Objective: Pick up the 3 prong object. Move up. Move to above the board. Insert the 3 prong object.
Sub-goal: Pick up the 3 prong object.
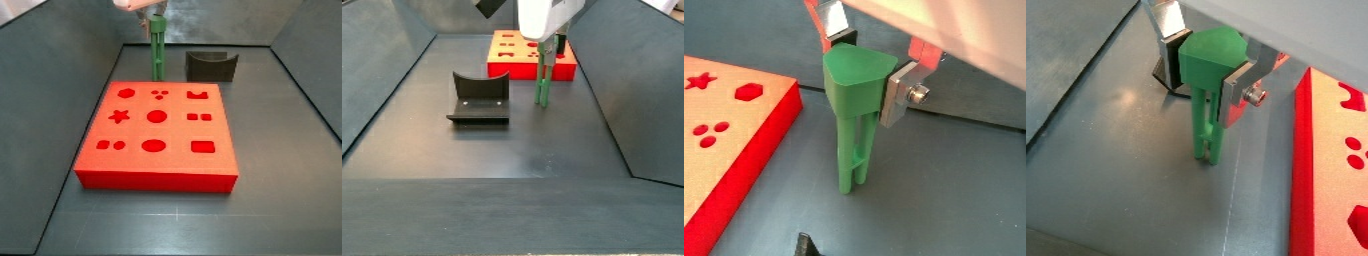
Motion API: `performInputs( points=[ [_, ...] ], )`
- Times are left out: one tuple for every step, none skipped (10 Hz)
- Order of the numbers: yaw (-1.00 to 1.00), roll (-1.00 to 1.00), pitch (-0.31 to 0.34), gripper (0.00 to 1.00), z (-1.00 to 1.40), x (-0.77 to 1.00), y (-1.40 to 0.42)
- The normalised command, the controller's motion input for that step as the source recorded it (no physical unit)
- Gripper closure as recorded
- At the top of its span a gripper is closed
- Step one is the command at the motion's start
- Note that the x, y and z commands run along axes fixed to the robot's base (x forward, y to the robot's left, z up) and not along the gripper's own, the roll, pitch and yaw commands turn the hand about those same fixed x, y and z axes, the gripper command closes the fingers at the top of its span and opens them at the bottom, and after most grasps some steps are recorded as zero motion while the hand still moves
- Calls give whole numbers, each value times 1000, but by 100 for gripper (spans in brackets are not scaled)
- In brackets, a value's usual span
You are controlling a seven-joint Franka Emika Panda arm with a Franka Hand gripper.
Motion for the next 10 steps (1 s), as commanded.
performInputs(
  points=[
    [0,0,0,100,0,0,0],
    [0,0,0,100,0,0,0],
    [0,0,0,100,0,0,0],
    [0,0,0,100,0,0,0],
    [0,0,0,100,0,0,0],
    [0,0,0,100,0,0,0],
    [0,0,0,100,0,0,0],
    [0,0,0,100,0,0,0],
    [0,0,0,100,0,0,0],
    [0,0,0,100,0,0,0]
  ],
)
